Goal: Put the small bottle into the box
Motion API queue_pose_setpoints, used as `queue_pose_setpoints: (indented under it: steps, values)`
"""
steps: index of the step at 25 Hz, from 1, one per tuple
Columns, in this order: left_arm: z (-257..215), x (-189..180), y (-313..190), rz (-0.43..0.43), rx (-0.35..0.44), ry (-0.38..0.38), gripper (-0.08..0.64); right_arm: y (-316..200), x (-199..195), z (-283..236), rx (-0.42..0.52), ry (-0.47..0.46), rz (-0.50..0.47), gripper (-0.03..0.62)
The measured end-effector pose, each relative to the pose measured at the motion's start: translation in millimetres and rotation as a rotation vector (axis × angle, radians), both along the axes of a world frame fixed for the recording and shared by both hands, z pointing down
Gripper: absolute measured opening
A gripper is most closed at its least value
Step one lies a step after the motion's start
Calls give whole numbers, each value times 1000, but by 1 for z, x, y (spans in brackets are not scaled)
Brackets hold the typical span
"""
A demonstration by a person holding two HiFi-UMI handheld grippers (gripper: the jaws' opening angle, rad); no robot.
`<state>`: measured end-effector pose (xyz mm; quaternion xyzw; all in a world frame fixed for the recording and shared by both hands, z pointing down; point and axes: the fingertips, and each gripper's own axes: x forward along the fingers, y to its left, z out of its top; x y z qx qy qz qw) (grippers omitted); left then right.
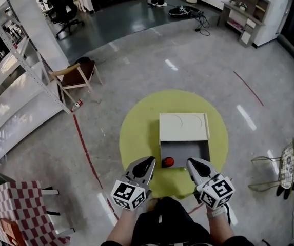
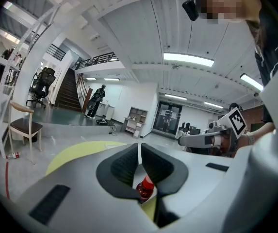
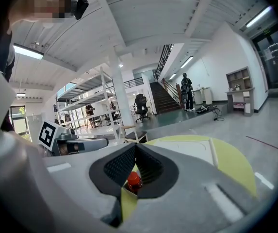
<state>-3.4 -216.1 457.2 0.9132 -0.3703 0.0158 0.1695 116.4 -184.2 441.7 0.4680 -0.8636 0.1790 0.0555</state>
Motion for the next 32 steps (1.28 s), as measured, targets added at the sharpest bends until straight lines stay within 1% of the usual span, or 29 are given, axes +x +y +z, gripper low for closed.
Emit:
queue_pose_setpoints:
  steps: [10,15,20,24,32]
  values:
    - [-26,5,1,-11,33,18,25,6,16,-24,21,-20,8,6]
    - [-33,1,1,-13,55,1,26,8,16,-28,20,-24,18,6]
    - [-41,-6,-1,-25,77,-1,26,11,18,-32,29,-20,23,6]
    - [-48,-12,-5,-46,84,10,25,11,23,-39,34,-31,43,6]
    - [-52,-14,-3,-53,86,25,25,12,31,-47,49,-27,63,6]
